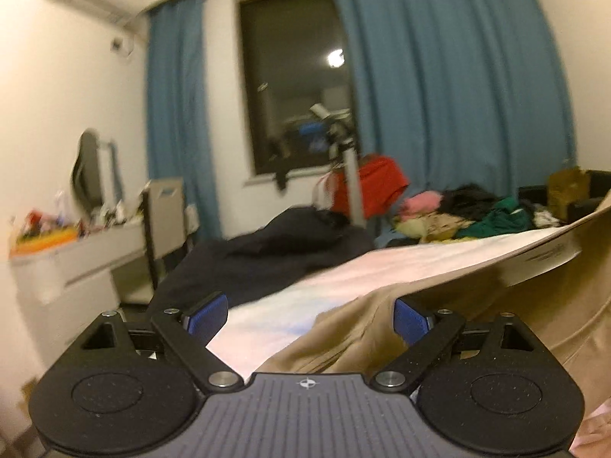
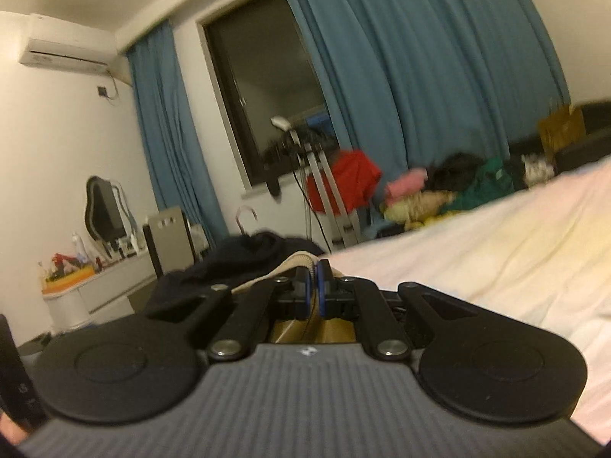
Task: Fold clothes
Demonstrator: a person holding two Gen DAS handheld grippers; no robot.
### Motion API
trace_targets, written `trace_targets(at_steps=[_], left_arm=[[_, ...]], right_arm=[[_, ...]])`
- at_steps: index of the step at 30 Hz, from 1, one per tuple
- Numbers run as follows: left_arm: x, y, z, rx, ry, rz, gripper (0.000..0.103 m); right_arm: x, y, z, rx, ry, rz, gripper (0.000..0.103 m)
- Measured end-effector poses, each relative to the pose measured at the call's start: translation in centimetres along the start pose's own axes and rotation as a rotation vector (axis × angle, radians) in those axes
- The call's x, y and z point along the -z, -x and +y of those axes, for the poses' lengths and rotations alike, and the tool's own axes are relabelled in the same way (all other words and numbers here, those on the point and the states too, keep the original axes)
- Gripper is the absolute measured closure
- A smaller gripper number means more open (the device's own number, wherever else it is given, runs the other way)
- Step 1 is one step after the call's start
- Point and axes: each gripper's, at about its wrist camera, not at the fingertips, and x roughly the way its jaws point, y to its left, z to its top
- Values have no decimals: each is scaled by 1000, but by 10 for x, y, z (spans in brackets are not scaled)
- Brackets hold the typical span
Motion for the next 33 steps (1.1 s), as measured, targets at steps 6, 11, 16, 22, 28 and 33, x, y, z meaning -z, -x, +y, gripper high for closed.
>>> trace_targets(at_steps=[6,11,16,22,28,33], left_arm=[[-3,-19,39,-5,108,166,10],[4,-25,55,149,201,214,9],[13,-33,48,284,214,251,7],[30,-67,50,102,216,386,13],[8,-36,96,94,426,183,19],[-8,0,104,108,402,2,19]], right_arm=[[3,12,24,-8,144,-69,96],[3,14,29,-14,169,-70,96],[2,17,31,-20,173,-66,96],[2,19,29,-3,176,-67,96],[5,15,9,22,73,33,95],[16,0,-6,58,-10,258,93]])
